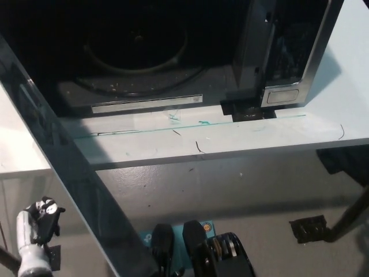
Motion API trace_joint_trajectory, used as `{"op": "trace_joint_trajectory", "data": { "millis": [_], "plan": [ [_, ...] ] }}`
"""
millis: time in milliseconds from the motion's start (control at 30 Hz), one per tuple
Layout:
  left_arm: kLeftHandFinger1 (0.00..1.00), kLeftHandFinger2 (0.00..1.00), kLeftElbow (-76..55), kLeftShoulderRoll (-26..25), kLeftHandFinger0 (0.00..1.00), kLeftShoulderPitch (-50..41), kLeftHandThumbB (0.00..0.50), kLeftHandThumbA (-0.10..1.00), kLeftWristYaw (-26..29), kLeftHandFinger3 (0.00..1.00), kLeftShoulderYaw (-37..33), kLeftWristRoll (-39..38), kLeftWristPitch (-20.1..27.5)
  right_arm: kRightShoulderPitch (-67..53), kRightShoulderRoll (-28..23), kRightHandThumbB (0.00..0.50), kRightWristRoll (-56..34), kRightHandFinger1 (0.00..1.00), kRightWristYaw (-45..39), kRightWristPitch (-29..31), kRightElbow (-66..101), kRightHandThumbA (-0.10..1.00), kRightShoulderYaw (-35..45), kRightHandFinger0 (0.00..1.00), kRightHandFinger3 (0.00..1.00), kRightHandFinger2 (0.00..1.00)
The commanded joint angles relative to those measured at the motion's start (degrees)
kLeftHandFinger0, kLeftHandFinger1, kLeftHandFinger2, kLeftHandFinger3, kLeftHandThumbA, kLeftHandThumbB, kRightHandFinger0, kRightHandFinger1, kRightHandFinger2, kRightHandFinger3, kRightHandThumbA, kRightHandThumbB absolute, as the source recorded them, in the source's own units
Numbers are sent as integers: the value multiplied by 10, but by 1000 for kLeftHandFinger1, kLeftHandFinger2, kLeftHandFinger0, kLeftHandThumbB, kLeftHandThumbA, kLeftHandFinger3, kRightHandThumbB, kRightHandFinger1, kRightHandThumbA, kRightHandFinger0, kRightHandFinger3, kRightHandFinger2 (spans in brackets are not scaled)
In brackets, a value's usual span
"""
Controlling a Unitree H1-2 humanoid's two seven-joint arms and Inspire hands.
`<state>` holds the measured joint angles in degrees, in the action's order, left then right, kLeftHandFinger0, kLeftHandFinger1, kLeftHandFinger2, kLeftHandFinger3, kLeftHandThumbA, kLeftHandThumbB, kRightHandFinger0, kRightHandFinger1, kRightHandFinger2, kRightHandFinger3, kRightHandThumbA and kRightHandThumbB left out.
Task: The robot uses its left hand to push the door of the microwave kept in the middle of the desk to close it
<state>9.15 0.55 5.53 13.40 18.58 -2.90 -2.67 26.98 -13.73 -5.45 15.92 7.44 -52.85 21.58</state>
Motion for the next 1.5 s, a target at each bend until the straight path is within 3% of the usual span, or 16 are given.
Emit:
{"op": "trace_joint_trajectory", "data": {
  "millis": [0, 67, 100, 167, 333, 400, 467, 533, 633, 733, 867, 1033, 1100, 1233, 1300, 1467],
  "plan": [
    [0, 138, -62, 14, 0, -23, 111, -100, 12, 200, 11, -19, 18, 6, -19, 168, -23, 687, -4, 29, 27, -17, 10, 756, 560, 675],
    [0, 125, -92, 14, 0, -29, 150, -100, 2, 205, 15, -32, 13, 14, -24, 177, -23, 791, -4, 32, 17, -7, 9, 885, 531, 733],
    [48, 174, -125, -16, 76, -56, 118, 53, -11, 362, -12, 29, 7, 16, -25, 185, -23, 808, -2, 32, 14, -3, 8, 910, 521, 745],
    [0, 131, -114, -35, 5, -70, 106, -69, -40, 347, -8, -2, 115, 15, -29, 176, -8, 811, 3, 39, 8, 25, -3, 927, 546, 755],
    [0, 49, -218, -21, 0, -89, 120, -31, -27, 294, -8, -15, 115, 20, -32, 197, -20, 734, 10, 43, 0, -40, 7, 825, 507, 674],
    [1, 57, -231, -43, 0, -86, 70, -68, -41, 325, -22, 21, 199, 21, -37, 194, -5, 764, 13, 53, -10, 4, -5, 864, 530, 695],
    [21, 104, -256, -51, 1, -79, 77, -44, -49, 339, -30, 28, 220, 19, -35, 193, -12, 720, 12, 49, -1, -6, -1, 810, 550, 661],
    [64, 191, -291, -59, 22, -65, 69, -24, -65, 372, -42, 8, 226, 19, -34, 189, -16, 648, 11, 41, 4, -8, 0, 731, 551, 610],
    [50, 198, -322, -73, 27, -40, 78, -100, -81, 365, -60, -13, 232, 18, -33, 186, -29, 695, 1, 42, -3, -15, 7, 800, 574, 652],
    [49, 193, -337, -85, 12, -13, 73, -100, -94, 351, -81, -24, 231, 18, -38, 170, -13, 617, 9, 50, -10, -50, -4, 679, 552, 590],
    [0, 120, -363, -89, 0, 6, 67, -100, -99, 314, -100, -27, 215, 17, -42, 168, -12, 761, -1, 44, -11, 31, -10, 883, 587, 735],
    [0, 66, -413, -96, 0, 48, 59, -80, -112, 247, -128, -8, 156, 21, -43, 183, -24, 783, -4, 44, -16, -6, -5, 906, 573, 751],
    [0, 28, -414, -103, 0, 62, 51, -44, -120, 200, -137, 1, 155, 22, -45, 184, -21, 707, -2, 46, -22, 3, -7, 805, 545, 679],
    [0, 2, -395, -118, 0, 91, 64, 15, -137, 176, -156, 9, 149, 20, -43, 165, -36, 787, -18, 47, -15, -22, -3, 892, 562, 756],
    [0, 0, -378, -133, 0, 114, 54, -89, -151, 163, -167, 42, 158, 24, -42, 188, -33, 754, -5, 50, -24, -6, -3, 844, 521, 720],
    [0, 0, -331, -147, 0, 153, 78, -100, -164, 137, -185, 61, 171, 22, -40, 189, -39, 724, -3, 34, -13, -4, 1, 801, 520, 685]
  ]
}}
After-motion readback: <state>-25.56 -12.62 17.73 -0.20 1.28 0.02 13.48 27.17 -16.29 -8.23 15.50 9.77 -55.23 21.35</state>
